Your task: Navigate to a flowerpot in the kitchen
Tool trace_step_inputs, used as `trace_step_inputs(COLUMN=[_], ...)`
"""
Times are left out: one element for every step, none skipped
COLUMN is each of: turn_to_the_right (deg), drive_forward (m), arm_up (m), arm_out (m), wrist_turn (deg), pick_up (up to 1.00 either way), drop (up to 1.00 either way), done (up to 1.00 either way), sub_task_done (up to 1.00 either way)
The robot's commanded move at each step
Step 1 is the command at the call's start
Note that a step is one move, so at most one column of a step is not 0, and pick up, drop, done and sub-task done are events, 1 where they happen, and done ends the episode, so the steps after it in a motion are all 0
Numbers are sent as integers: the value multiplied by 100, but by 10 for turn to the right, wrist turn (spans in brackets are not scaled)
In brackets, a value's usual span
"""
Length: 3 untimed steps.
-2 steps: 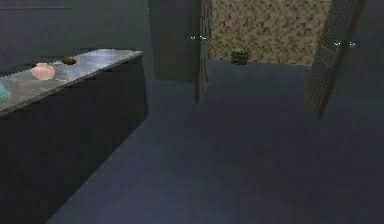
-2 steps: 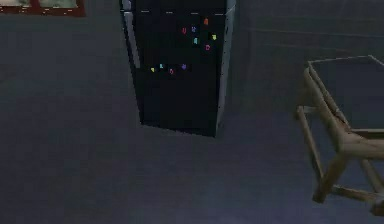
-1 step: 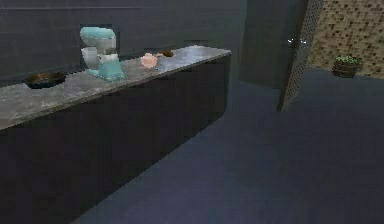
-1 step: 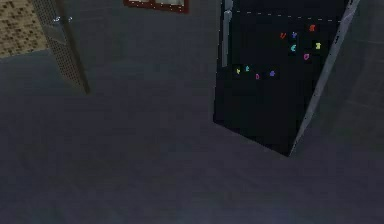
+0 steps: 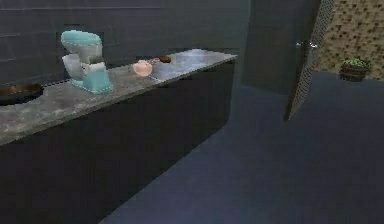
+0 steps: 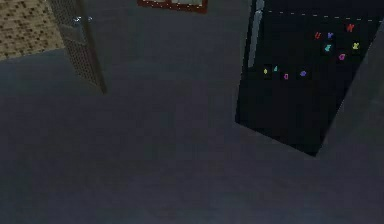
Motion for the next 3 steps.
trace_step_inputs(turn_to_the_right=[0, -240, 0], drive_forward=[80, 0, 0], arm_up=[0, 0, 0], arm_out=[0, 0, 0], wrist_turn=[0, 0, 0], pick_up=[0, 0, 0], drop=[0, 0, 0], done=[0, 0, 100], sub_task_done=[0, 0, 0])
